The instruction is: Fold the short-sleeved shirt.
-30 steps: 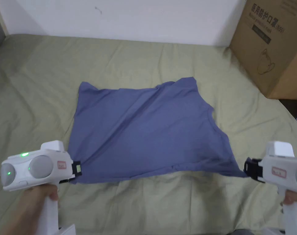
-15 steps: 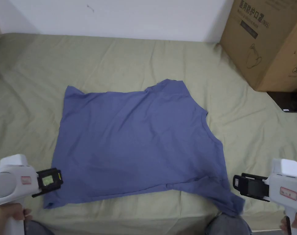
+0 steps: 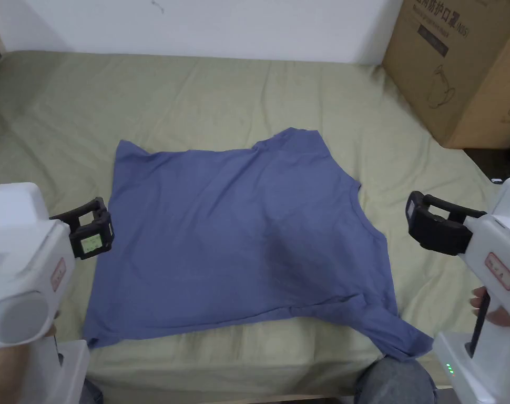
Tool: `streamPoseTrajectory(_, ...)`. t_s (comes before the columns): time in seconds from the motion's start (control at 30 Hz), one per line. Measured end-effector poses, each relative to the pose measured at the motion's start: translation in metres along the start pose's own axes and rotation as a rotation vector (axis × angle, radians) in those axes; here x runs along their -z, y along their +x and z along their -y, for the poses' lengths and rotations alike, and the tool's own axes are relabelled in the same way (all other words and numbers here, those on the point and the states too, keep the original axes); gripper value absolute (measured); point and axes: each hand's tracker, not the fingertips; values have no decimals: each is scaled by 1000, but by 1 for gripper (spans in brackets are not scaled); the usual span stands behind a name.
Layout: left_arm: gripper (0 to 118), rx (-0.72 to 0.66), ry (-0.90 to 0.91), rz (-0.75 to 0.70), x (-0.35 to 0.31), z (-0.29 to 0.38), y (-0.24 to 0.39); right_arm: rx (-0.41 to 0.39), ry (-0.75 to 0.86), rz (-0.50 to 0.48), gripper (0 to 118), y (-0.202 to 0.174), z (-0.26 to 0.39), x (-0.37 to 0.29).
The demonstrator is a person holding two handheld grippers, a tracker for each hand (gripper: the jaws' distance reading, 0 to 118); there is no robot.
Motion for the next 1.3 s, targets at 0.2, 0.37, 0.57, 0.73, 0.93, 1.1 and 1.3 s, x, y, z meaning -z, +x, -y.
streamPoseTrajectory(0.2,0,19,36,53,-2,2,12,46,24,-26,0,-14,8,-3)
streamPoseTrajectory(0.37,0,46,31,97,-1,4,18,42,24,-57,0,-17,12,-3)
streamPoseTrajectory(0.57,0,35,12,123,0,4,19,37,22,-83,0,-20,10,-1)
streamPoseTrajectory(0.73,4,-7,-88,128,16,-1,14,32,13,-94,0,-20,9,4)
streamPoseTrajectory(0.93,118,-56,-466,117,53,9,-5,4,-20,-105,0,-23,13,10)
streamPoseTrajectory(1.1,118,15,-661,46,80,53,-20,-2,-50,-106,0,-25,20,14)
streamPoseTrajectory(1.3,108,-35,-849,12,102,99,-25,-5,-76,-103,0,-27,25,15)
